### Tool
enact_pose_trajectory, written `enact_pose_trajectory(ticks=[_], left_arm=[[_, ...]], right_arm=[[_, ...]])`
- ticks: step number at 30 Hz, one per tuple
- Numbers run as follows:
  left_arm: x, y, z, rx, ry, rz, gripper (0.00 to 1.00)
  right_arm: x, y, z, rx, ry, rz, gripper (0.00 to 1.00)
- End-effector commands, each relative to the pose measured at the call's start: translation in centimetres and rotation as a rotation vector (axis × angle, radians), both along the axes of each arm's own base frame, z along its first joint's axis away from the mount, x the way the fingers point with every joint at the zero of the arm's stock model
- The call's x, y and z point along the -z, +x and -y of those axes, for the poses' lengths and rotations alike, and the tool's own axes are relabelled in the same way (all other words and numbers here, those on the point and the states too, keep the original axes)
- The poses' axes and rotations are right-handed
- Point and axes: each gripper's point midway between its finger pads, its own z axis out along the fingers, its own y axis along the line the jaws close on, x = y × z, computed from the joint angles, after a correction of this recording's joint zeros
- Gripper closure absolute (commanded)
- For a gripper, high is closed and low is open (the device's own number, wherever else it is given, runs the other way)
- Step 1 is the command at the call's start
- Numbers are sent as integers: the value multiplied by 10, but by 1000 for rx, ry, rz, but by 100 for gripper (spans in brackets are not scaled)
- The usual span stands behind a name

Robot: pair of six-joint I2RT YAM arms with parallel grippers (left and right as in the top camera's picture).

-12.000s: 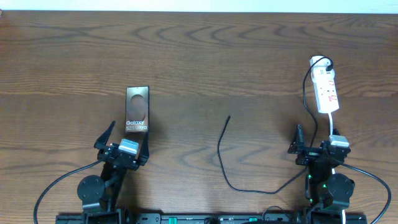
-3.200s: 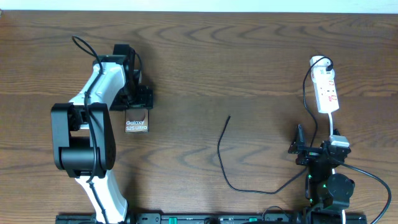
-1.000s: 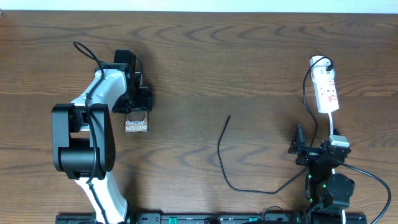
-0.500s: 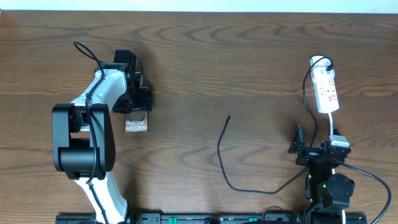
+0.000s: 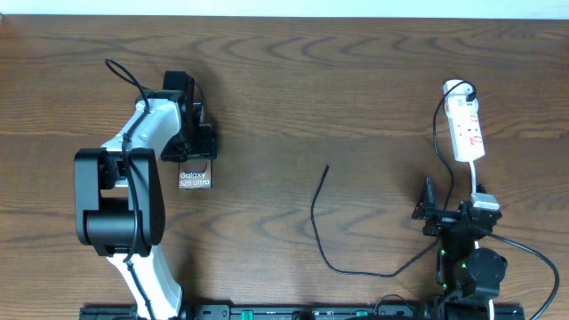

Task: Plug charger to phone and switch on socket
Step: 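Lower the left gripper and close it on the phone's sides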

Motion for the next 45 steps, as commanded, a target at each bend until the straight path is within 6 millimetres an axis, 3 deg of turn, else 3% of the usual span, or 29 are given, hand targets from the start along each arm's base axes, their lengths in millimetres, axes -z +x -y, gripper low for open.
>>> enact_pose_trajectory(ticks=[1, 7, 12, 18, 29, 45], left_arm=[[11, -12, -4, 1, 18, -40, 51], [10, -11, -4, 1, 17, -36, 76], [9, -9, -4, 1, 17, -30, 88], [3, -2, -3, 1, 17, -5, 92], [-15, 7, -3, 0, 16, 50, 92], [-19, 8, -3, 0, 16, 60, 93]], right_arm=[[1, 0, 0, 1, -13, -4, 1], [1, 0, 0, 1, -13, -4, 1], [1, 0, 0, 1, -13, -4, 1], [1, 0, 0, 1, -13, -4, 1], [1, 0, 0, 1, -13, -4, 1], [1, 0, 0, 1, -13, -4, 1]])
